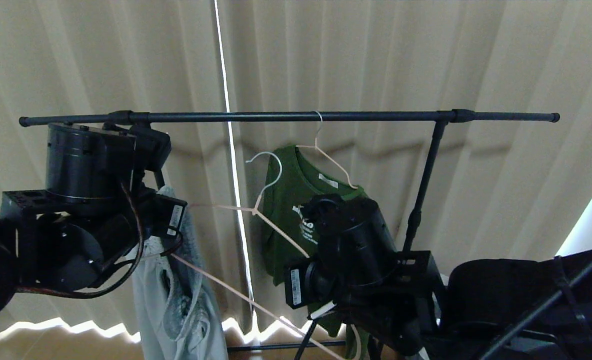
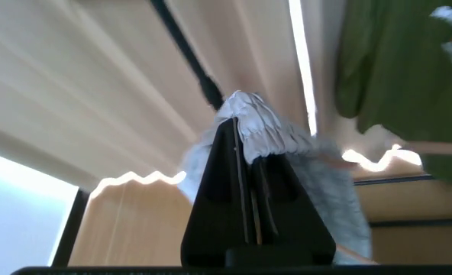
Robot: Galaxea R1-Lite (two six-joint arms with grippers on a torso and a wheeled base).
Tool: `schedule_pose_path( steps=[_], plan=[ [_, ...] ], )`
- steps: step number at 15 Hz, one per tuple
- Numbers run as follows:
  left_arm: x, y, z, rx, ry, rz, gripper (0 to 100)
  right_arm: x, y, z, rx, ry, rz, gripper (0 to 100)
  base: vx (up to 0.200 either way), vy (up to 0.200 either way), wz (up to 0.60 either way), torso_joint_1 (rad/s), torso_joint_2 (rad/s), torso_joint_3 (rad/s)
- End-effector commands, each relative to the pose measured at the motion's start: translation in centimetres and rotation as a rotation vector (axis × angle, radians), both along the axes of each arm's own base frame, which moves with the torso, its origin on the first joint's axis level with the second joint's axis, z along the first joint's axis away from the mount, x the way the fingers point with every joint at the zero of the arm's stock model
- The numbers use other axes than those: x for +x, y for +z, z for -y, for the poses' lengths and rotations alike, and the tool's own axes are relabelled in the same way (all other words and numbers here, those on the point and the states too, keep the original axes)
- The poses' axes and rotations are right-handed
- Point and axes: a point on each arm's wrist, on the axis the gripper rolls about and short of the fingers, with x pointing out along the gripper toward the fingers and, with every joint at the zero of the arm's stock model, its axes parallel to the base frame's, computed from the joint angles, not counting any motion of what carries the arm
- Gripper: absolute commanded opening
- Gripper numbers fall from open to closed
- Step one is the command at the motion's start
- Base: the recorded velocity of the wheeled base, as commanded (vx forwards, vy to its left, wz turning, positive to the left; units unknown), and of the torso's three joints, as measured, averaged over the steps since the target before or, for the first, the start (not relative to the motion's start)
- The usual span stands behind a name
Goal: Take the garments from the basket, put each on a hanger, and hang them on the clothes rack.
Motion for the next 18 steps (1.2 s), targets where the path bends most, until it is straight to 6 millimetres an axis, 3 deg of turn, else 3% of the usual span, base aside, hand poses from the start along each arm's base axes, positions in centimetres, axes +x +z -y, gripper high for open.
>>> schedule_pose_path(
  steps=[1, 4, 9, 11, 14, 18],
  plan=[
    [-1.5, 1.5, 0.1, -0.024, -0.033, 0.043, 0, 1.2, -1.4, -0.7, -0.022, -0.015, -0.015, 0, 0.0, 0.0, 0.0, 0.0, 0.0, 0.0],
    [-2.9, 2.6, 1.0, -0.047, -0.099, 0.076, 0, 1.8, -1.7, -0.9, -0.021, -0.025, -0.016, 0, 0.0, 0.0, 0.0, 0.0, 0.0, 0.0],
    [-4.5, 2.6, 3.3, -0.064, -0.227, 0.074, 0, 1.6, -1.5, -0.5, -0.019, -0.029, -0.013, 0, 0.0, 0.0, 0.0, 0.0, 0.0, 0.0],
    [-5.2, 2.5, 3.9, -0.119, -0.372, 0.043, 0, 1.2, -1.2, 0.0, -0.02, -0.029, -0.014, 0, 0.0, 0.0, 0.0, 0.0, 0.0, 0.0],
    [-7.4, 3.3, 3.0, -0.212, -0.625, 0.024, 0, 1.2, -0.8, 1.1, -0.026, -0.037, -0.008, 0, 0.0, 0.0, 0.0, 0.0, 0.0, 0.0],
    [-8.1, 2.1, 2.7, -0.234, -0.735, -0.023, 0, 1.5, 0.2, 2.5, -0.034, -0.05, 0.021, 0, 0.0, 0.0, 0.0, 0.0, 0.0, 0.0]
  ],
)
